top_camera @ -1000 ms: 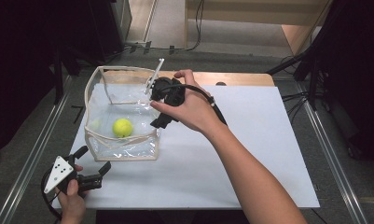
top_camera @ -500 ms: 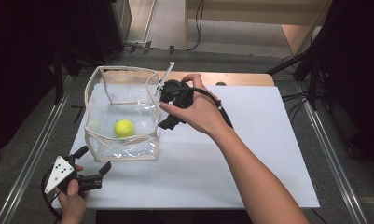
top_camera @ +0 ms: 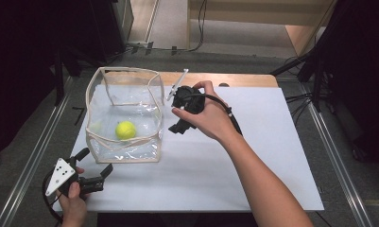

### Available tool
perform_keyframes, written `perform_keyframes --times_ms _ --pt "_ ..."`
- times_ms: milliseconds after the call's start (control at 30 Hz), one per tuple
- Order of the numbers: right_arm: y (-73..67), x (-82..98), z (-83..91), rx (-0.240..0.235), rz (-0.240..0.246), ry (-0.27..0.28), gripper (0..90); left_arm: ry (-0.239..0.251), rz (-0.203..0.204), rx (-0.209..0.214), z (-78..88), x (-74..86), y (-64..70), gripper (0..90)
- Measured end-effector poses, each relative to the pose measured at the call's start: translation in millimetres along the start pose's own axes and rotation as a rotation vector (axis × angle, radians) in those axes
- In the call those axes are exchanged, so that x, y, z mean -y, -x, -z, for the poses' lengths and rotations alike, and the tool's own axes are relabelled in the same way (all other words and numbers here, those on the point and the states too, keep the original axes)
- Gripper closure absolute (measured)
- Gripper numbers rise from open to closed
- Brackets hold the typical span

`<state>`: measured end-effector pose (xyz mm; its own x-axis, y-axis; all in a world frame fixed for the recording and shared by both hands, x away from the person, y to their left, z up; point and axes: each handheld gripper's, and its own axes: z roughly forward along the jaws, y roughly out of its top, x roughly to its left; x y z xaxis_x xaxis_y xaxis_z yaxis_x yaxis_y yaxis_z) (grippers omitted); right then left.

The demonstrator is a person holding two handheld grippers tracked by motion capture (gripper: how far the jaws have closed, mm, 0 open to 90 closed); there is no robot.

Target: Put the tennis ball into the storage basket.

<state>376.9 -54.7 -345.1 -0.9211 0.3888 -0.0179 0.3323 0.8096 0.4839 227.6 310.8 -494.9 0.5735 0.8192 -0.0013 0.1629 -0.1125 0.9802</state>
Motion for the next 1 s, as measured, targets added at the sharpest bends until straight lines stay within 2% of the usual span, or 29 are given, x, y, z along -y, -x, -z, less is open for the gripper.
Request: perform_keyframes --times_ms 200,433,567,1000 --pt "2.6 9.9 -5.1 0.004 -0.001 0.005 0.0 -0.001 -0.001 -0.001 0.1 0.0 0.1 0.0" --pt "5.4 27.5 -12.4 0.007 -0.046 0.025 0.0 -0.001 -0.001 -0.001 0.0 0.0 0.2 0.0" --pt "6.9 33.0 -14.3 0.010 -0.039 0.030 0.0 -0.001 -0.001 -0.002 0.1 0.0 0.2 0.0" --pt "11.7 62.4 -17.5 0.020 -0.070 0.074 0.0 -0.001 -0.001 -0.002 0.1 0.0 0.3 0.0"
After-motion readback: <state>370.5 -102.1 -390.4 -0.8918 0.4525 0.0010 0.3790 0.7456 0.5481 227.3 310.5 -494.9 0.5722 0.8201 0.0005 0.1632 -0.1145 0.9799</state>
